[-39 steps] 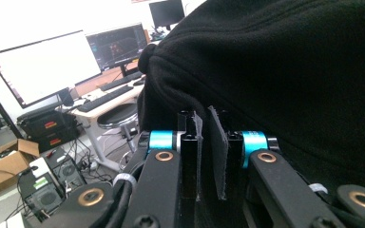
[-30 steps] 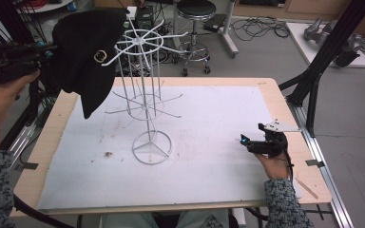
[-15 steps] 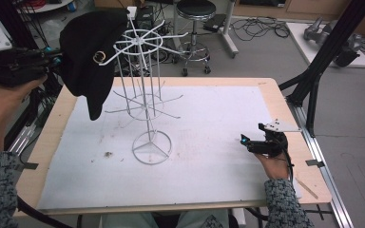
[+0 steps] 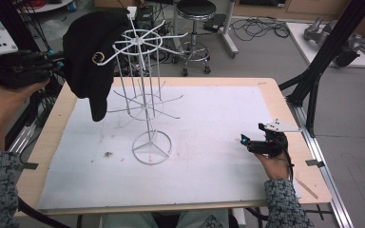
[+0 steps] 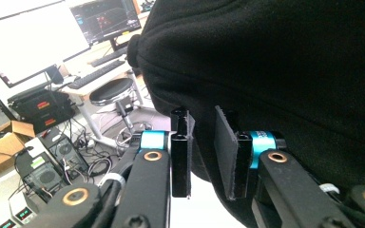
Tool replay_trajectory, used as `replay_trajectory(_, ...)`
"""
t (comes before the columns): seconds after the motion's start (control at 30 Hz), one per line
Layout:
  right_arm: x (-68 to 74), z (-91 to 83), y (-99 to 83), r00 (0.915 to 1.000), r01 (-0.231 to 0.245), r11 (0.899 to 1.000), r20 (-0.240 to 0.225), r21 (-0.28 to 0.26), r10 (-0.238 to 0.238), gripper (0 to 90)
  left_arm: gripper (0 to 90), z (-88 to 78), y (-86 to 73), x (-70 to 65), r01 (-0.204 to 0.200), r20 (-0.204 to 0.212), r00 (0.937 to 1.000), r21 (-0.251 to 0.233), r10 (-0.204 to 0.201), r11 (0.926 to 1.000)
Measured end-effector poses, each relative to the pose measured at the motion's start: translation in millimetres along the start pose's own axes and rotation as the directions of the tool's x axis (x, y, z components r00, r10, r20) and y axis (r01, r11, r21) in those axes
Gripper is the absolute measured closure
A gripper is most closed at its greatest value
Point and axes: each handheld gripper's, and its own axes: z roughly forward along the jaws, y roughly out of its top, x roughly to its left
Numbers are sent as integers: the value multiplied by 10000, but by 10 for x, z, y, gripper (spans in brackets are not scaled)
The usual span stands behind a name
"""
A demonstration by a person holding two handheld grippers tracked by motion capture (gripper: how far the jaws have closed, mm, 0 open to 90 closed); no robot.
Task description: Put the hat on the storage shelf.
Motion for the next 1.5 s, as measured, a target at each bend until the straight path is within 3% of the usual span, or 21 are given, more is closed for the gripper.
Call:
replay_trajectory(0.27,-1,0,0,10000,-11,10000,7,14,11,119,706,-21,-17,16,74,-61,10000,-34,-74,10000)
replay_trajectory(0.37,-6,-3,1,10000,34,10000,20,-11,-34,119,684,-78,-3,31,277,-83,9996,-438,-281,9987)
replay_trajectory(0.53,-2,-2,1,10000,11,10000,7,3,-11,119,673,-118,-17,39,347,-192,9992,-456,-356,9984)
replay_trajectory(0.83,-1,-4,3,10000,15,10000,9,-28,-15,119,613,-195,-173,18,760,-604,9950,-549,-793,9956)
replay_trajectory(0.9,-1,-6,4,10000,12,10000,7,-55,-12,119,571,-209,-239,9,1030,-749,9914,-581,-1072,9930)
replay_trajectory(0.97,-3,-11,7,10000,17,9999,17,-111,-16,118,496,-214,-370,-11,1542,-1025,9818,-605,-1598,9862)
replay_trajectory(1.07,4,-16,11,10000,-18,10000,14,-87,18,118,455,-221,-460,-31,1682,-1215,9771,-603,-1745,9839)
replay_trajectory(1.1,14,-15,15,10000,27,9999,24,-108,-26,118,426,-225,-523,-57,1805,-1408,9720,-665,-1883,9813)
replay_trajectory(1.33,29,-17,23,10000,77,9999,18,-93,-77,118,312,-248,-787,-187,1912,-2230,9530,-835,-2053,9780)
replay_trajectory(1.37,35,-14,24,10000,77,9999,27,-74,-77,118,296,-242,-862,-222,1974,-2401,9477,-770,-2103,9773)
replay_trajectory(1.4,35,-14,24,10000,77,9999,27,-74,-77,118,292,-242,-862,-222,1974,-2401,9477,-770,-2103,9773)
replay_trajectory(1.5,46,-14,26,9999,118,9999,23,-51,-118,118,277,-217,-996,-295,2053,-2682,9393,-599,-2138,9769)
